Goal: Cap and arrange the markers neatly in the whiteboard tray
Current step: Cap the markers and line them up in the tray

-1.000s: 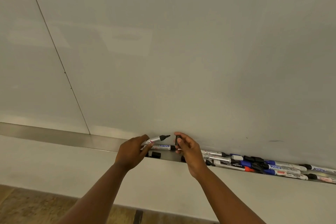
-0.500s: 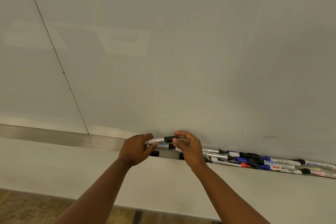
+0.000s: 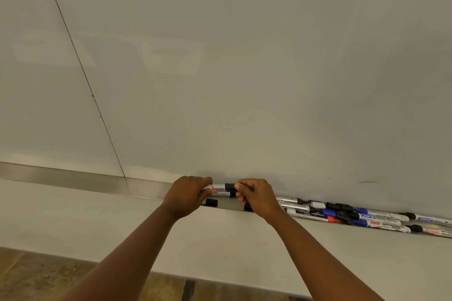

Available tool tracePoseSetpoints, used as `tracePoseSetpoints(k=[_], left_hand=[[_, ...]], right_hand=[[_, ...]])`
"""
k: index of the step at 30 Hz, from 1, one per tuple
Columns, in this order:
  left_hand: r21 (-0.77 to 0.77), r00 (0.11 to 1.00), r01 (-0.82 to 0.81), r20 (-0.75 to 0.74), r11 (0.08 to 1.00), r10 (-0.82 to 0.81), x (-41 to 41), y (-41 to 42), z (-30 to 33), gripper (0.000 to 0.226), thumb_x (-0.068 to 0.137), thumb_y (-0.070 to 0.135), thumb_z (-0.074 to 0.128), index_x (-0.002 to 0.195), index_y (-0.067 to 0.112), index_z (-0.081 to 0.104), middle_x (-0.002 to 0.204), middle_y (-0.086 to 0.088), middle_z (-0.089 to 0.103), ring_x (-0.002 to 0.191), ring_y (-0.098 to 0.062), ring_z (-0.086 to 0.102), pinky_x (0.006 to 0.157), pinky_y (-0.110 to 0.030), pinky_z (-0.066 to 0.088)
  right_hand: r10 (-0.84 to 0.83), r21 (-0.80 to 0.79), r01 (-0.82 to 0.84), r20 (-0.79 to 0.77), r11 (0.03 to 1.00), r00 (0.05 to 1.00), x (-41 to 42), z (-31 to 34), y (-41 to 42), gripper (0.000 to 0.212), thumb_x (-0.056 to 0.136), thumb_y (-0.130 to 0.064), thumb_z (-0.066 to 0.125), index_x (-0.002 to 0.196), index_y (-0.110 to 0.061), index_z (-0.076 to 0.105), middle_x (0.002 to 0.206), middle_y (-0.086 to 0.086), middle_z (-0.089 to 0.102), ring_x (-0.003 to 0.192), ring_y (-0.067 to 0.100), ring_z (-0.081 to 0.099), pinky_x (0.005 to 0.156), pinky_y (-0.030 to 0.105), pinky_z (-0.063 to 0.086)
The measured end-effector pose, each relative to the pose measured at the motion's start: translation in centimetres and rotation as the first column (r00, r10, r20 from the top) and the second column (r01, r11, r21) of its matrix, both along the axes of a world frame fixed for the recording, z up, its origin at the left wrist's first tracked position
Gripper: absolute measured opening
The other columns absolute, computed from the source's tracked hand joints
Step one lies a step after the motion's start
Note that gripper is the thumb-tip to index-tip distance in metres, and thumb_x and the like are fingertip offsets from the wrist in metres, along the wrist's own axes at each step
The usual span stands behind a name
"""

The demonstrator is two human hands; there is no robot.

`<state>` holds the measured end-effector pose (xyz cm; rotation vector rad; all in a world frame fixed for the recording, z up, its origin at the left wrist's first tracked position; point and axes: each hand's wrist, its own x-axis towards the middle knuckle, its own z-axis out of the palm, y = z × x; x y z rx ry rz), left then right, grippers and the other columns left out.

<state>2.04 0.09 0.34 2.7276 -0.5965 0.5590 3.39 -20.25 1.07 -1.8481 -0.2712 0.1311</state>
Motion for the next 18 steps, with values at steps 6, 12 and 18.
tracePoseSetpoints(k=[6, 12, 18], left_hand=[[-0.014, 1.0, -0.011, 0.01, 1.0, 0.011, 0.0, -0.2, -0.1, 0.052, 0.078, 0.051, 0.02, 0.079, 0.013, 0.055, 0.066, -0.009, 0.064, 0.055, -0.025, 0.049, 0.045, -0.015, 0.016], [-0.123, 0.995, -0.024, -0.102, 0.992, 0.011, 0.6, -0.2, 0.4, 0.05, 0.079, 0.052, 0.037, 0.1, 0.014, 0.062, 0.089, -0.008, 0.067, 0.081, -0.025, 0.057, 0.064, -0.027, 0.035], [-0.06, 0.968, -0.198, -0.171, 0.978, 0.186, 0.4, 1.1, -0.8, 0.021, 0.086, 0.016, 0.056, 0.105, 0.013, 0.065, 0.1, -0.009, 0.069, 0.092, -0.029, 0.06, 0.075, -0.034, 0.046]], right_hand=[[0.008, 0.081, 0.002, -0.124, 0.997, 0.992, 0.2, 0.4, 0.0, 0.012, 0.088, -0.007, 0.056, 0.083, -0.007, 0.068, 0.06, 0.003, 0.061, 0.042, 0.002, 0.054, 0.047, 0.014, 0.047], [-0.036, 0.072, 0.042, -0.08, 0.997, 0.996, 1.0, 0.4, -0.5, 0.01, 0.086, -0.004, 0.057, 0.085, -0.008, 0.067, 0.063, 0.006, 0.063, 0.05, 0.01, 0.058, 0.051, 0.017, 0.052], [-0.168, 0.012, 0.168, -0.036, 0.986, 0.985, 1.1, -1.4, -3.3, 0.012, 0.087, -0.003, 0.056, 0.094, 0.0, 0.066, 0.065, 0.003, 0.061, 0.048, -0.001, 0.058, 0.045, 0.014, 0.051]])
